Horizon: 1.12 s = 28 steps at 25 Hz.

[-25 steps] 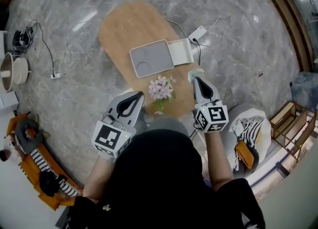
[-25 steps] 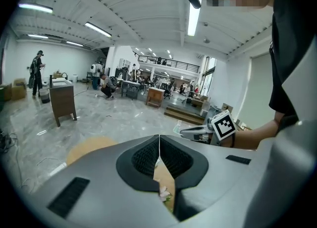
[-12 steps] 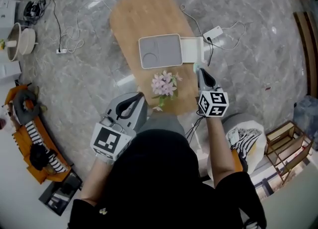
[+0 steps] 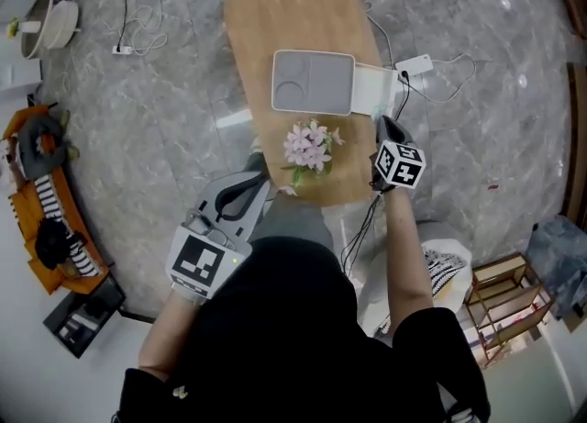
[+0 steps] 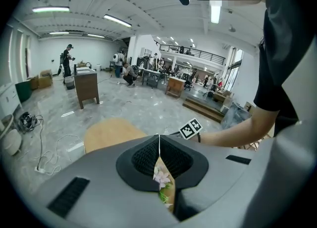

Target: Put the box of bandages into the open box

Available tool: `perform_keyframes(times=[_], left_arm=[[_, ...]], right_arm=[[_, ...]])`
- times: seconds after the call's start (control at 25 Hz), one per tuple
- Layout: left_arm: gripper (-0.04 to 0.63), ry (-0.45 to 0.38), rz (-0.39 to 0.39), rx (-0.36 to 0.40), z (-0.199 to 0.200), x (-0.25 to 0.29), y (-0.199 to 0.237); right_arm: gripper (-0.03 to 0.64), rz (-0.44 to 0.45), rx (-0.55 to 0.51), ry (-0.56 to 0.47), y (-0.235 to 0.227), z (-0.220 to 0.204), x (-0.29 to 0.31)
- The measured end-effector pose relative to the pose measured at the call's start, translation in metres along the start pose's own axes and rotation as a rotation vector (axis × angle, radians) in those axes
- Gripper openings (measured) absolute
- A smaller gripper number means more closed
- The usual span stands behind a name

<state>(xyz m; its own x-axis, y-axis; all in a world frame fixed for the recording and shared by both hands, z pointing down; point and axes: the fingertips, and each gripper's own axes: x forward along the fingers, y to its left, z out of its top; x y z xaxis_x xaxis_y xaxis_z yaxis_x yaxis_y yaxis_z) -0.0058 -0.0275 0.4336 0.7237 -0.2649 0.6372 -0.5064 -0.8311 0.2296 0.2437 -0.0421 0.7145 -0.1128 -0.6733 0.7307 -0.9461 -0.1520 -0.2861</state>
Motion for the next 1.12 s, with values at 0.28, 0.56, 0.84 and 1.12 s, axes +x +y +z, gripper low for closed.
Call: perform_keyframes(times=[0.28,0.56,0.84,1.12], left_arm=[[0.011,0.014,0.017,0.034,-0.016,-0.002,0.005],[0.011,0.040,0.052,-0.031,-0.023,-0.005,0.012],[0.011,0.055,0.081,-0.091,-0.031,-0.008,0.020],[0.011,0.056,0.058,-0.019,-0.037,-0.008,0.025]], right_arm=[[0.000,-0.002,-0.027,0.089,-0.013,-0.021,0.052],[0.000,-0.009,0.001,0.146,-0.018,-0.036,0.099],[0.000,-0.050,0.025,0.211,-0.028,-0.058,0.129],[0.008,-0.072,0.027,0.262,-0.036,-0.078,0.148]])
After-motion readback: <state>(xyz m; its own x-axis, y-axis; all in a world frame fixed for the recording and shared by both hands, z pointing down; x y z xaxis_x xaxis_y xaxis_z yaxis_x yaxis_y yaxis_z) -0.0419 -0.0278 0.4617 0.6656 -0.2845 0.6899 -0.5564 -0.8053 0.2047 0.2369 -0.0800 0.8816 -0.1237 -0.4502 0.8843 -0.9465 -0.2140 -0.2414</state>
